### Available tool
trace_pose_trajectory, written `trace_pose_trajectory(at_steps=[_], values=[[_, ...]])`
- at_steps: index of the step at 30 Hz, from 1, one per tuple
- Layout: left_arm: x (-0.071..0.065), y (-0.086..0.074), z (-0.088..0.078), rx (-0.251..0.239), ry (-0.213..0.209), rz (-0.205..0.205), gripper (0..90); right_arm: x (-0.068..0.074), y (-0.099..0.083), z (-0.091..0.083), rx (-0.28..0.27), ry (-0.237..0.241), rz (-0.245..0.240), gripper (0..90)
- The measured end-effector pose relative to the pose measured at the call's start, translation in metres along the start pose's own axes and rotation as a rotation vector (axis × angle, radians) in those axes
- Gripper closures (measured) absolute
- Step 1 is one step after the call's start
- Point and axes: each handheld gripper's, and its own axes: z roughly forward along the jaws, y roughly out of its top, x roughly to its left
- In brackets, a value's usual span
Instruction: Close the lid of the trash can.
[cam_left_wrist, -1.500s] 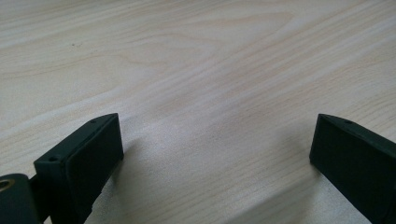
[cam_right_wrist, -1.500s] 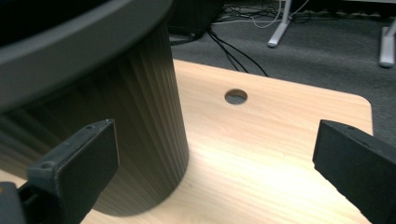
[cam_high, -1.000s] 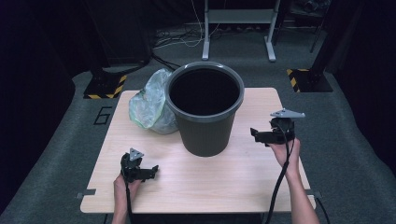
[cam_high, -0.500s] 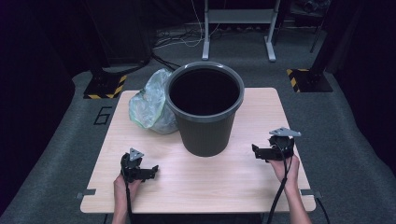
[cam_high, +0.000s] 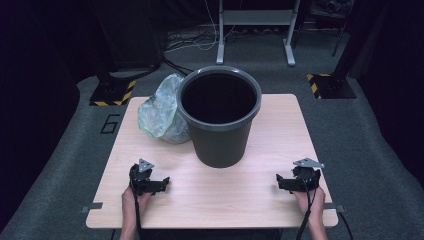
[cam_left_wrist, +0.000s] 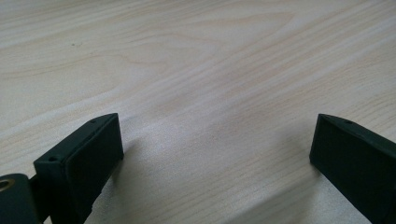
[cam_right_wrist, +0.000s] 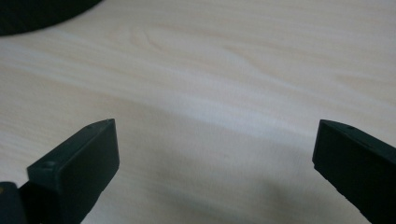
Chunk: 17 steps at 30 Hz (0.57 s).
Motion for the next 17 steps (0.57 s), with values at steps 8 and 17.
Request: trace_pose_trajectory(at_steps=[8,17], values=[[0.0,0.0,0.0,0.001,0.001,0.0,2.5,-0.005,-0.019,0.003,0.023,-0.013,0.01,0.0],[0.0,0.0,0.0,-0.001,0.003,0.0,2.3,-0.006,-0.02,0.003,0.022,-0.006,0.007,0.0]])
